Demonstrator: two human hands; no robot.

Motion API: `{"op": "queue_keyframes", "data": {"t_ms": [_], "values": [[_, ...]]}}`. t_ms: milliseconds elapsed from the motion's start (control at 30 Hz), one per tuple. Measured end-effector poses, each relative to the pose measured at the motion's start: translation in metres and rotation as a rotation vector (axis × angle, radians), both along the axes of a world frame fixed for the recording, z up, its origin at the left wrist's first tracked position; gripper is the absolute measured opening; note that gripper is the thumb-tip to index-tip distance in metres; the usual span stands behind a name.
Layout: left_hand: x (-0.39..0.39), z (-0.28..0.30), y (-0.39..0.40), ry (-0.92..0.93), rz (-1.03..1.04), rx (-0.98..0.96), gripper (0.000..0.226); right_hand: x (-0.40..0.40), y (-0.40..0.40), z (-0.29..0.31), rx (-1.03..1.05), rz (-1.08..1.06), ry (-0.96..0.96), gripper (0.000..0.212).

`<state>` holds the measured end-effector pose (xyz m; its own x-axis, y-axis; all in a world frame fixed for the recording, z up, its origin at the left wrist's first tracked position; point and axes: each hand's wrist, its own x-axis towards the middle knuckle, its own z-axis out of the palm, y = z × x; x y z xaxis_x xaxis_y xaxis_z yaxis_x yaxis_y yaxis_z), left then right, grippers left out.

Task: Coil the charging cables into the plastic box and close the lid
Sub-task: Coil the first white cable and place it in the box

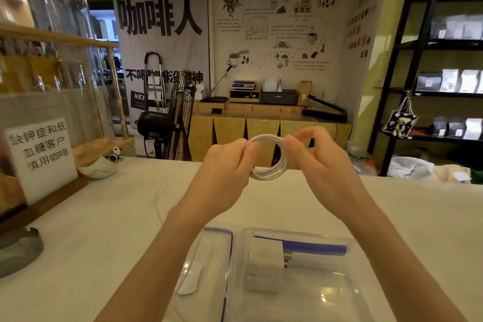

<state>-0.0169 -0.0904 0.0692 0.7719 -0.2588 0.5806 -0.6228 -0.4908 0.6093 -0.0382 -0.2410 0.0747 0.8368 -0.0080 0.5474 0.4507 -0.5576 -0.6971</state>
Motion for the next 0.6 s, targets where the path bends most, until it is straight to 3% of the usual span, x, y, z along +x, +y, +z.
{"op": "queue_keyframes", "data": {"t_ms": [100, 200, 267, 333, 433, 600], "values": [[0.005, -0.005, 0.000, -0.056, 0.138, 0.196, 0.035, 0.004, -0.003, 0.006, -0.015, 0.003, 0.105, 0.030], [0.005, -0.008, -0.005, -0.055, 0.172, 0.276, 0.030, -0.002, -0.005, 0.017, 0.198, 0.266, 0.401, 0.036], [0.004, -0.009, -0.008, 0.003, 0.113, 0.240, 0.033, -0.006, 0.000, 0.019, 0.290, 0.432, 0.291, 0.032], [0.003, -0.008, -0.009, 0.074, 0.028, 0.210, 0.037, -0.012, 0.001, 0.012, 0.160, 0.483, 0.139, 0.029], [0.000, -0.005, -0.006, 0.208, -0.087, 0.102, 0.037, -0.005, 0.002, 0.005, 0.007, 0.405, 0.012, 0.025], [0.002, 0.004, 0.004, 0.388, -0.267, -0.142, 0.038, 0.007, 0.001, -0.004, 0.038, 0.284, -0.118, 0.025]]}}
